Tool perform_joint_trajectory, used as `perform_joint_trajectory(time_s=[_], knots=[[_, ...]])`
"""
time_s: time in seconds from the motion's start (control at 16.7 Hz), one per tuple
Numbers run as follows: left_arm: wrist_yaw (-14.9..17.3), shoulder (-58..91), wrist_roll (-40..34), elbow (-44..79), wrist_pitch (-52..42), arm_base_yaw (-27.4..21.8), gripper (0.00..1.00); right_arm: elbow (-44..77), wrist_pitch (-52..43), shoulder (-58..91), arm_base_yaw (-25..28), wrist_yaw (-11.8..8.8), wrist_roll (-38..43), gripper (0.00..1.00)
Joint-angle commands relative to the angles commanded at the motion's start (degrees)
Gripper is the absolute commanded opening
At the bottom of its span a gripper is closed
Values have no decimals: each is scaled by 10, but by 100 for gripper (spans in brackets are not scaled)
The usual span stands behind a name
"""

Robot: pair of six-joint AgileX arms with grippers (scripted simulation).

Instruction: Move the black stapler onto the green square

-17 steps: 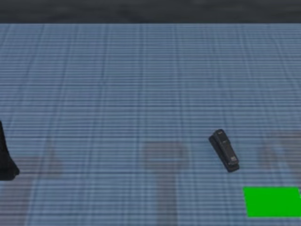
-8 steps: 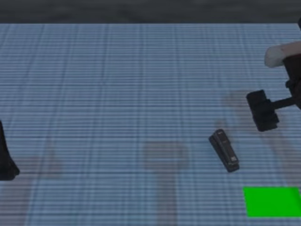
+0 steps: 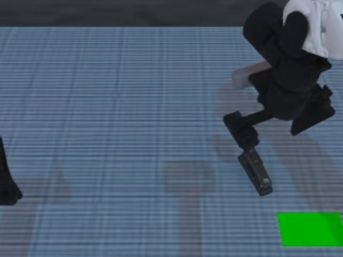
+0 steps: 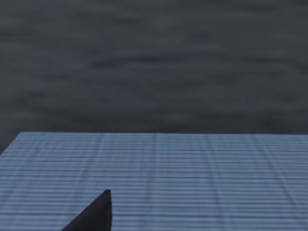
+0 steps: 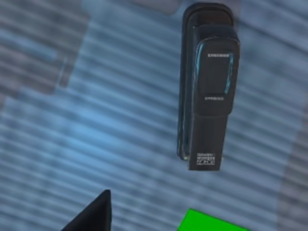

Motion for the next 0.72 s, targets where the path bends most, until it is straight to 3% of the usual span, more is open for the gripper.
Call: perform_joint_trajectory(time_s=[0.48, 0.72], knots=[[0, 0, 0, 0, 0, 0, 100, 22, -11, 23, 4, 0, 1, 100], [0, 0, 0, 0, 0, 0, 100, -19, 52, 47, 6, 0, 1, 100]])
